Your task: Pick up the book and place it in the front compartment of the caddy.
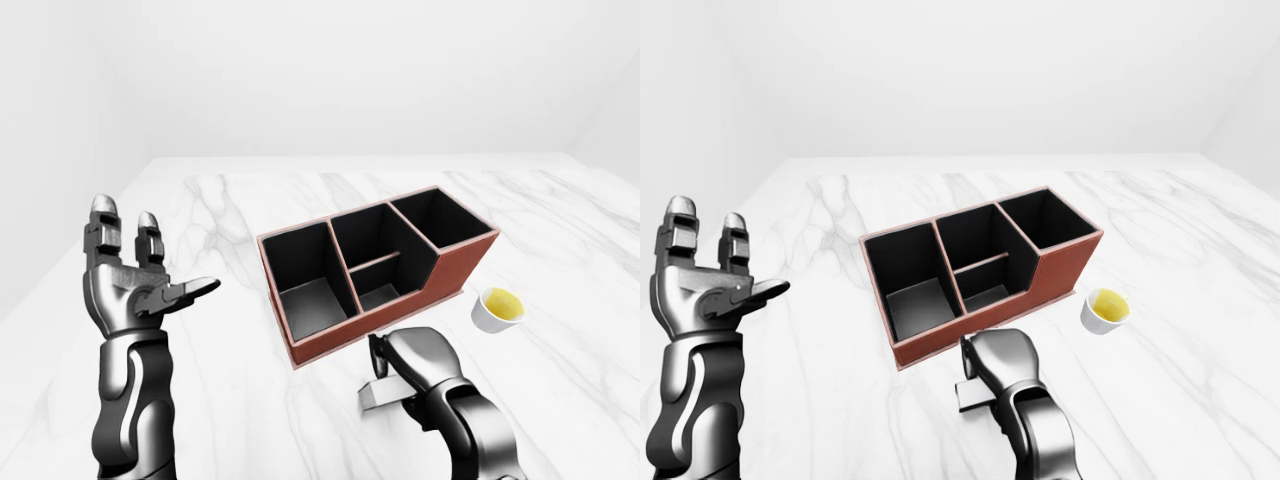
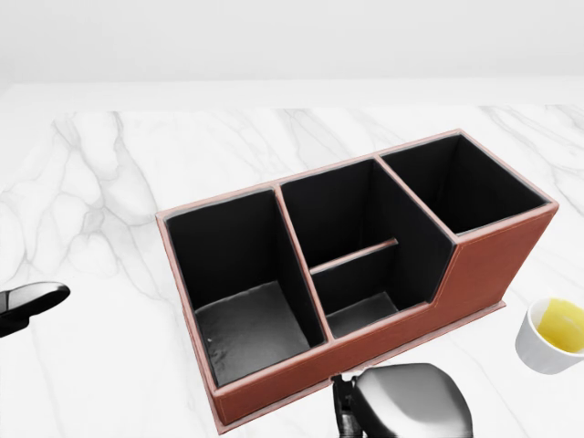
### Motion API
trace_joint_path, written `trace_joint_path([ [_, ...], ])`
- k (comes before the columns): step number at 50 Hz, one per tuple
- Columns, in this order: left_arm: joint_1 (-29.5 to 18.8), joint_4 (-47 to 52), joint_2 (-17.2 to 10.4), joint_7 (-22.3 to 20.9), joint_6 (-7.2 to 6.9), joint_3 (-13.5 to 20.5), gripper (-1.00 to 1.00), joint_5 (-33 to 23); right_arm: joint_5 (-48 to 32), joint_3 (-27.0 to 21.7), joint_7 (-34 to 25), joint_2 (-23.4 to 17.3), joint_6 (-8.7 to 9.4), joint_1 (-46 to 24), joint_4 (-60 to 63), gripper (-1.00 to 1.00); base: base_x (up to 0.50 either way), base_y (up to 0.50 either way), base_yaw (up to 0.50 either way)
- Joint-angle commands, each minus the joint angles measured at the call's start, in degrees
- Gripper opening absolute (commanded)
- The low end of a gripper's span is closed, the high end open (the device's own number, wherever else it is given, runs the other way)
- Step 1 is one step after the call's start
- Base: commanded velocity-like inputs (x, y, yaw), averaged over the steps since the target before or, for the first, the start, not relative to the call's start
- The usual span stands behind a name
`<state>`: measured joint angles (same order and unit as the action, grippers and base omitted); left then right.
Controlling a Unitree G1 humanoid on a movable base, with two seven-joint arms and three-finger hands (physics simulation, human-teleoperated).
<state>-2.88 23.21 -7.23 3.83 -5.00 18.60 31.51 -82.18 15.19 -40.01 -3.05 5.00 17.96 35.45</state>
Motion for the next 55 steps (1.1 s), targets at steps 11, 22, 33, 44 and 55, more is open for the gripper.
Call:
trace_joint_path([
  [11, -0.1, 0.9, 0.4, 0.0, 0.00, 0.5, 1.00, -0.2, -20.1, 4.1, 0.0, 8.6, 0.00, -8.3, 15.1, -1.00, 0.00, 0.00, 0.00],
  [22, 0.1, 2.1, 0.1, 0.7, 0.00, 0.6, 1.00, 0.4, -26.4, 1.7, 0.0, 22.1, 0.00, -10.1, 16.5, -1.00, 0.00, 0.00, 0.00],
  [33, 0.2, 2.7, 0.2, 0.7, 0.00, 0.7, 1.00, 0.5, -29.1, 3.8, 0.0, 23.0, 0.00, -7.9, 21.3, -1.00, 0.00, 0.00, 0.00],
  [44, 0.2, 2.7, 0.2, 0.7, 0.00, 0.7, 1.00, 0.5, -29.1, 4.1, 0.0, 23.0, 0.00, -8.0, 21.2, -1.00, 0.00, 0.00, 0.00],
  [55, 0.4, 4.4, 0.0, 1.2, 0.00, 1.4, 1.00, 1.4, -30.8, -9.6, 0.0, 23.0, -10.00, -12.7, 22.3, -1.00, 0.00, 0.00, 0.00],
])
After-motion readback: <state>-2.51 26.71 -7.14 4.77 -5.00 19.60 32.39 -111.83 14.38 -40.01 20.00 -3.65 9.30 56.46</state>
